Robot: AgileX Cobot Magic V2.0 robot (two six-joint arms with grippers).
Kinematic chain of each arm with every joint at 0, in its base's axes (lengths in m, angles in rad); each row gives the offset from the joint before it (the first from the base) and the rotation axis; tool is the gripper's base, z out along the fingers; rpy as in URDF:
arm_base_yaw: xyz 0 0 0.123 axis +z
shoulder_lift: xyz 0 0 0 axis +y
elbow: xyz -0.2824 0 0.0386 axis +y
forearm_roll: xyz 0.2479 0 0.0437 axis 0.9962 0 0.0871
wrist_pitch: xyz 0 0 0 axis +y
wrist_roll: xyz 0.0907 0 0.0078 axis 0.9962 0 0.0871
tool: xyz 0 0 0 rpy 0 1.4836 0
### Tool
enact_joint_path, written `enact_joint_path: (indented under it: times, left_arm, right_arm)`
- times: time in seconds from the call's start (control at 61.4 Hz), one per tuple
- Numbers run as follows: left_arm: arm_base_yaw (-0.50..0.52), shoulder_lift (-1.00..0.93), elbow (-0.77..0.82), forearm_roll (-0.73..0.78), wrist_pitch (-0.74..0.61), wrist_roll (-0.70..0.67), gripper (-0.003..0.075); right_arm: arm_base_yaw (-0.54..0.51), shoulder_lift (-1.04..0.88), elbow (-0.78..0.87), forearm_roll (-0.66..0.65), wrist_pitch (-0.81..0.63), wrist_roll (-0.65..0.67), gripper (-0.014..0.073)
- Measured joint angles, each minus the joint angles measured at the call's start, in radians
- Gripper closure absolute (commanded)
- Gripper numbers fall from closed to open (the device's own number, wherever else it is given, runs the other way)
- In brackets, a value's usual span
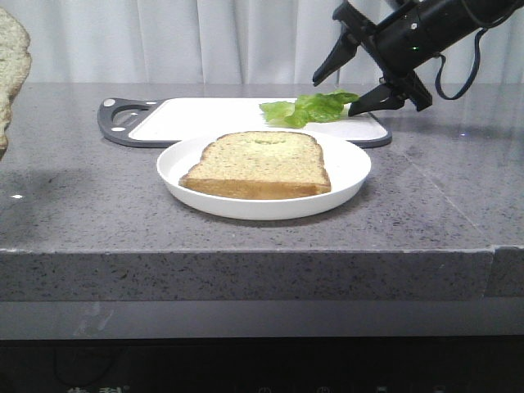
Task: Left arm grabs bread, right arm adds lettuce
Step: 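Grasp the green lettuce leaf on the cutting board with the right gripper, then carry the lettuce leaf with the right gripper over the bread on the plate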
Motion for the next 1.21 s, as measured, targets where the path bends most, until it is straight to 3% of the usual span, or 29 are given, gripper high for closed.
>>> enact_joint_path:
  times: [0.228,0.489,0.75,1.206]
  left_arm:
    - [0.000,0.000,0.000,0.000,0.000,0.000,0.0741]
    - [0.000,0.000,0.000,0.000,0.000,0.000,0.0741]
    - [0.000,0.000,0.000,0.000,0.000,0.000,0.0741]
    - [0.000,0.000,0.000,0.004,0.000,0.007,0.0741]
  right_arm:
    - [0.004,0.006,-0.009,0.000,0.013,-0.002,0.0466]
    - [0.004,0.006,-0.012,0.045,0.015,-0.002,0.0690]
    - [0.004,-0.031,-0.012,0.083,0.032,-0.066,0.0711]
    - [0.004,-0.350,0.028,0.085,0.174,-0.133,0.0711]
